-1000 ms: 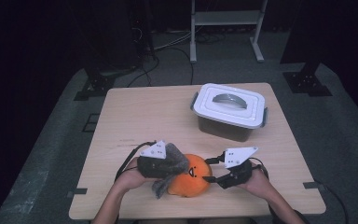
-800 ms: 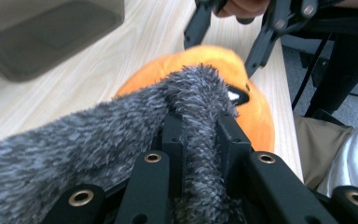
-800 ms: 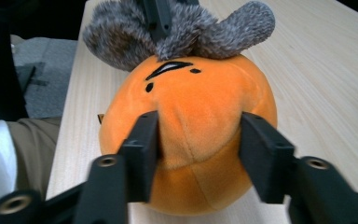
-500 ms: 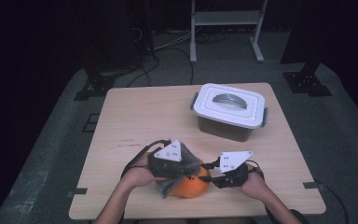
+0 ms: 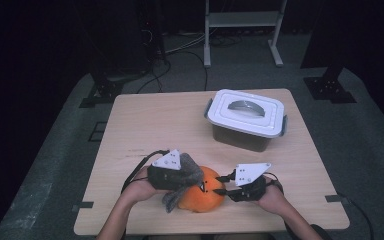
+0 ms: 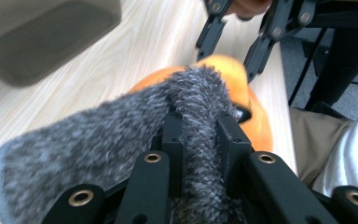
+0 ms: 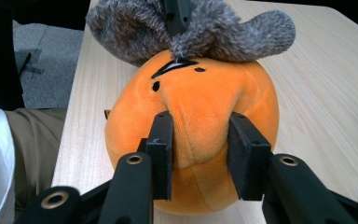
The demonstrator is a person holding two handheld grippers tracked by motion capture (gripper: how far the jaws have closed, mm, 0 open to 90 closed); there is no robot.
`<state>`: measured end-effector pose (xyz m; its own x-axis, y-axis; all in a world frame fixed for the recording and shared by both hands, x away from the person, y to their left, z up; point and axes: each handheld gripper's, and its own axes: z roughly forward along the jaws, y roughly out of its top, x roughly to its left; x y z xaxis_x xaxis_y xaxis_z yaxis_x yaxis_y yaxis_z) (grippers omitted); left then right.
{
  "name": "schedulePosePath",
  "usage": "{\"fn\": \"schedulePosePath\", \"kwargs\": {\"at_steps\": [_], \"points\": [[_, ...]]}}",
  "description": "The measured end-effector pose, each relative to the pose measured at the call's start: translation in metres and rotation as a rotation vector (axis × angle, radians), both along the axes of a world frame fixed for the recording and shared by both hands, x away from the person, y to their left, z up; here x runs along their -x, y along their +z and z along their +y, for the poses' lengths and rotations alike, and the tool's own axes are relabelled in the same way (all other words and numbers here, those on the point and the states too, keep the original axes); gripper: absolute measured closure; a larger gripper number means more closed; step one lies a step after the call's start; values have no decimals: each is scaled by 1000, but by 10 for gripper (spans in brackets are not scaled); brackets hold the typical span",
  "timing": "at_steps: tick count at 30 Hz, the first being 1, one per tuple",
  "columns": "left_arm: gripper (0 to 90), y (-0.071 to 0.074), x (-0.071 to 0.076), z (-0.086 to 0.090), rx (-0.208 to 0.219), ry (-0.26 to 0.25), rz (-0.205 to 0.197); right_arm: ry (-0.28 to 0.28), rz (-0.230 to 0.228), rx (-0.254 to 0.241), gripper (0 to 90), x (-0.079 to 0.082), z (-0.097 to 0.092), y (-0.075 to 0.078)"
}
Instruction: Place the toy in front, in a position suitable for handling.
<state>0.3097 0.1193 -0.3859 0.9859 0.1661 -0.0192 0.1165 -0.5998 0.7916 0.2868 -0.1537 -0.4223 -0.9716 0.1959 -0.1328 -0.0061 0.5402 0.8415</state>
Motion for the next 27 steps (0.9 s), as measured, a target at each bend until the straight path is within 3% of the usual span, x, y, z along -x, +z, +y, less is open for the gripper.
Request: {"fn": "schedulePosePath", "kwargs": {"at_steps": [4, 8, 13, 19, 24, 27], "points": [[757, 8, 3, -16, -22, -33, -27, 20, -11, 5, 628, 3, 1, 0], [755, 6, 2, -24, -43, -45, -33, 31, -9, 15, 622, 6, 2, -1], [756, 4, 2, -17, -42, -29, -29, 28, -26, 33, 640, 6, 2, -1], [756, 6, -1, -5, -43, 17, -30, 35, -27, 21, 640, 7, 3, -1], [755, 15, 7, -22, 2, -60, -28, 36, -35, 19, 629, 9, 6, 0], [755, 15, 11, -33, -37, -89, -50, 32, -25, 20, 599, 8, 5, 0]]}}
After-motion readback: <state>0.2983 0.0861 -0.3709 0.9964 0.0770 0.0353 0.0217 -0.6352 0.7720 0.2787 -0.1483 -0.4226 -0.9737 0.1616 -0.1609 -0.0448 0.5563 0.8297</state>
